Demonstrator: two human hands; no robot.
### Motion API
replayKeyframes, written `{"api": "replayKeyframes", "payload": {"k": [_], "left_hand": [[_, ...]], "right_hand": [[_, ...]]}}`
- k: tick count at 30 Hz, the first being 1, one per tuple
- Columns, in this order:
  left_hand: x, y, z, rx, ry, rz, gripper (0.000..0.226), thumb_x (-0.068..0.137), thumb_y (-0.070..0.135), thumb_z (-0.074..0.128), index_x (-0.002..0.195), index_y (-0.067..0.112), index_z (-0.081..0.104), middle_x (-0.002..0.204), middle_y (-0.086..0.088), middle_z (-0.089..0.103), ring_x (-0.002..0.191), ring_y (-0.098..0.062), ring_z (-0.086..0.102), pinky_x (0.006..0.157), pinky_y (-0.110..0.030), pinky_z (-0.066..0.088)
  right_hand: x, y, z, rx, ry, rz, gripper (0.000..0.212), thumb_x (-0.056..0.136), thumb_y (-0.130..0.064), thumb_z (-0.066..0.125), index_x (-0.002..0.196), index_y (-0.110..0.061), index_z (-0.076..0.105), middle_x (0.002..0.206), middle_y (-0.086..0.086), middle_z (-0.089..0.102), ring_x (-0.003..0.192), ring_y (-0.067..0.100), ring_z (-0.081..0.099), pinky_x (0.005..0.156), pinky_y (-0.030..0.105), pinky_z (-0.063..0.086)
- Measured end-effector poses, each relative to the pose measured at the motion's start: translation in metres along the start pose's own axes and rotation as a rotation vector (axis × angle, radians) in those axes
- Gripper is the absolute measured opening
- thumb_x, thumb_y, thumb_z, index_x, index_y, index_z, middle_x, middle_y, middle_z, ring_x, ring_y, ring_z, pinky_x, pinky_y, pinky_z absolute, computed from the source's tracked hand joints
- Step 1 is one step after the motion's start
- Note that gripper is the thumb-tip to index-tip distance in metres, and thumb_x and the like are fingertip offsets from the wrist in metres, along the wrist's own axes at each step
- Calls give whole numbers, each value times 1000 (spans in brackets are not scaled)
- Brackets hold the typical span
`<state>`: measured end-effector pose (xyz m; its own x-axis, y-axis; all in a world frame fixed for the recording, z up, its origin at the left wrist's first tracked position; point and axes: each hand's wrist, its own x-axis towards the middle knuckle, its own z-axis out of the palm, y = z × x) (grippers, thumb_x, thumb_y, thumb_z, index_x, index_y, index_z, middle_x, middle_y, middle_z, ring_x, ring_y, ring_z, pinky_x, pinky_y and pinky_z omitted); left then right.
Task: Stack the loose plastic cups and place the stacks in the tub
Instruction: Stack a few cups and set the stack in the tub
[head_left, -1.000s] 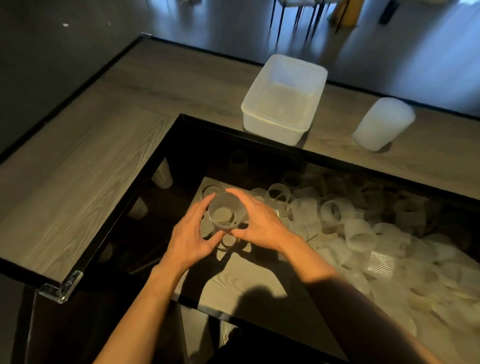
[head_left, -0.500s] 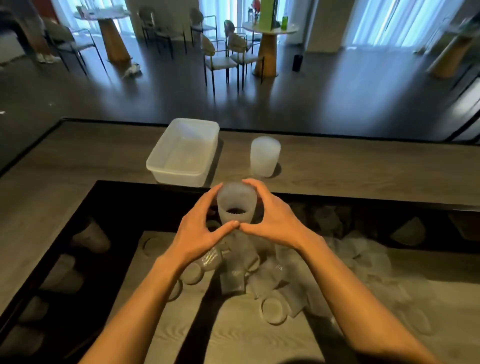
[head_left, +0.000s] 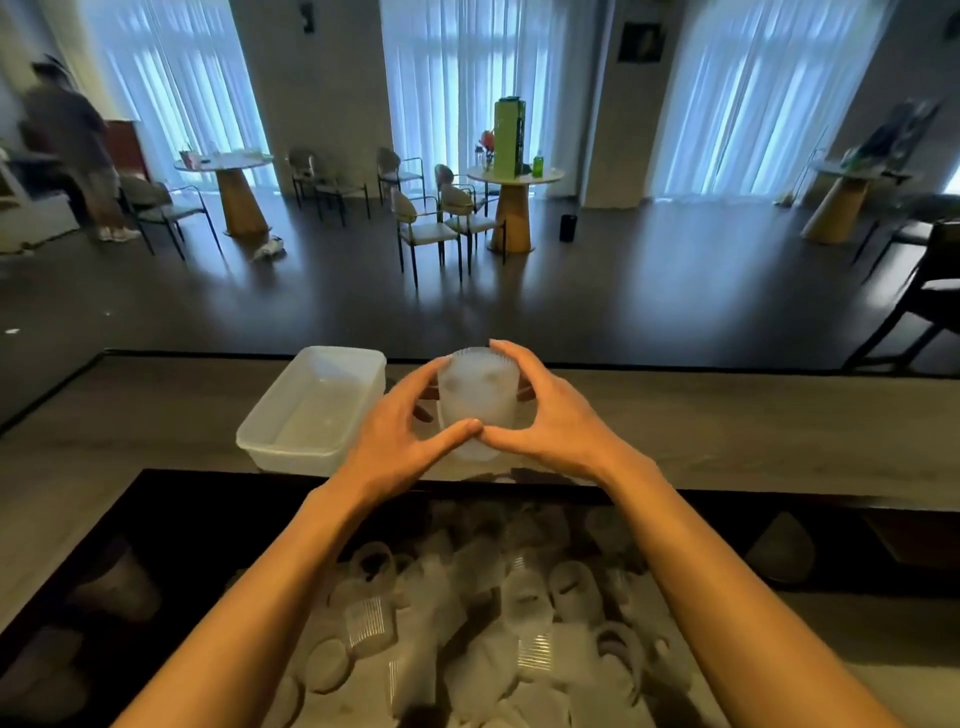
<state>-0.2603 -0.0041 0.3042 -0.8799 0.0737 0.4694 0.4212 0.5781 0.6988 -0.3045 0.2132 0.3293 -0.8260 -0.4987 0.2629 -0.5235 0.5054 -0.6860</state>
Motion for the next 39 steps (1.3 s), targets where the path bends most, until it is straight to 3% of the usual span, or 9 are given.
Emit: {"api": "replayKeyframes", "payload": {"k": [4,12,20,28,34,39], "left_hand": [[31,2,-8,17,4,22,73,83,56,72,146,34,42,127,14,58,107,2,57,81,-15,50],[65,-25,-9,30,0,-50,73,82,62,69,144,41,38,130,16,55,108,-1,56,85,-23,53],[84,-47,2,-2,-2,-86,70,82,62,68,140,45,34,127,22,49,102,7,54,79,-15,48],[85,-76,15,-13,-12,-142,70,82,67,66,141,46,33,134,21,49,114,-3,55,92,-28,53],[83,-84,22,-41,22,-134,75,78,69,69,141,45,35,137,19,49,118,-2,54,92,-26,52],[75,-85,22,-36,46,-98,76,78,60,73,142,35,39,135,19,49,116,5,52,88,-16,51]], "right_hand": [[27,-5,-13,47,21,4,95,78,-50,82,150,-48,20,146,-7,42,120,11,50,99,37,50],[70,4,-3,99,15,43,95,80,-36,83,153,-39,22,148,-3,43,121,11,49,102,38,47],[98,24,8,107,9,82,97,81,-36,82,154,-39,18,153,-2,38,126,12,45,103,37,43],[110,48,23,109,-21,105,95,80,-40,81,153,-40,21,153,-3,37,130,16,45,108,49,45],[111,60,27,92,-1,59,92,78,-42,83,149,-44,23,150,-9,39,123,10,48,102,40,50],[106,64,31,63,24,13,92,76,-42,84,147,-44,25,145,-13,39,119,7,50,96,30,49]]}}
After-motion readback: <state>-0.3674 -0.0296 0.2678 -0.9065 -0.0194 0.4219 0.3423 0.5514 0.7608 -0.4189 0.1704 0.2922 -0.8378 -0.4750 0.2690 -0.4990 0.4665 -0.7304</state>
